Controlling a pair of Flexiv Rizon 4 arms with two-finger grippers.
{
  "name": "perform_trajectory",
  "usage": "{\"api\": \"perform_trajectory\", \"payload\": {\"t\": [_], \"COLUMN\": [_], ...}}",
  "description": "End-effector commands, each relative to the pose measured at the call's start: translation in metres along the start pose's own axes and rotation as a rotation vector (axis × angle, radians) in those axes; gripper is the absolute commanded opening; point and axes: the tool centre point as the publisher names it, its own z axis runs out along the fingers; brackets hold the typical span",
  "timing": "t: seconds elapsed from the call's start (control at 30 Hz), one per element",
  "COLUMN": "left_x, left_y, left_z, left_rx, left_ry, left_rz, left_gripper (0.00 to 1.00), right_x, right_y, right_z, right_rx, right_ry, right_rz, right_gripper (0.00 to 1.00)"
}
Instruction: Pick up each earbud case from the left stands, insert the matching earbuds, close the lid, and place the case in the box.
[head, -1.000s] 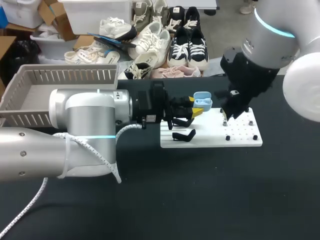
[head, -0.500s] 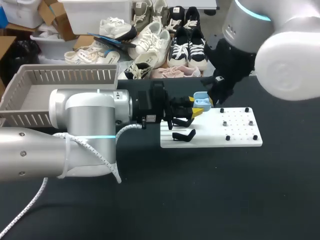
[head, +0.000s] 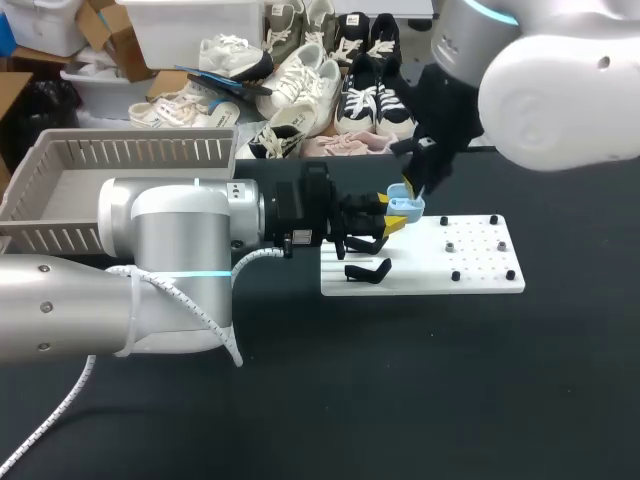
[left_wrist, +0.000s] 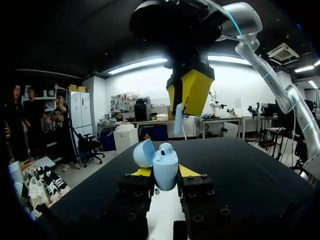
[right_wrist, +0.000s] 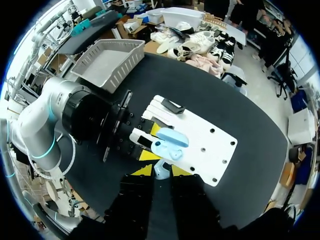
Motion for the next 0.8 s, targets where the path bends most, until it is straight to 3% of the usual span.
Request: {"api": "perform_trajectory", "payload": {"t": [0.03, 0.8], "left_x": [0.000, 0.000], "left_y": [-0.001, -0.001], "left_z": [-0.001, -0.001], "left_rx": [-0.003, -0.003], "left_ry": [-0.002, -0.002], "left_rz": [0.001, 0.001], "left_gripper": [0.00, 0.00], "right_x": [-0.008, -0.021], "right_y": [-0.002, 0.005], "right_z": [0.006, 0.020], "right_rx": [-0.006, -0.031], "right_ry": [0.008, 0.019], "right_rz": [-0.004, -0.025], "right_gripper": [0.00, 0.00]}}
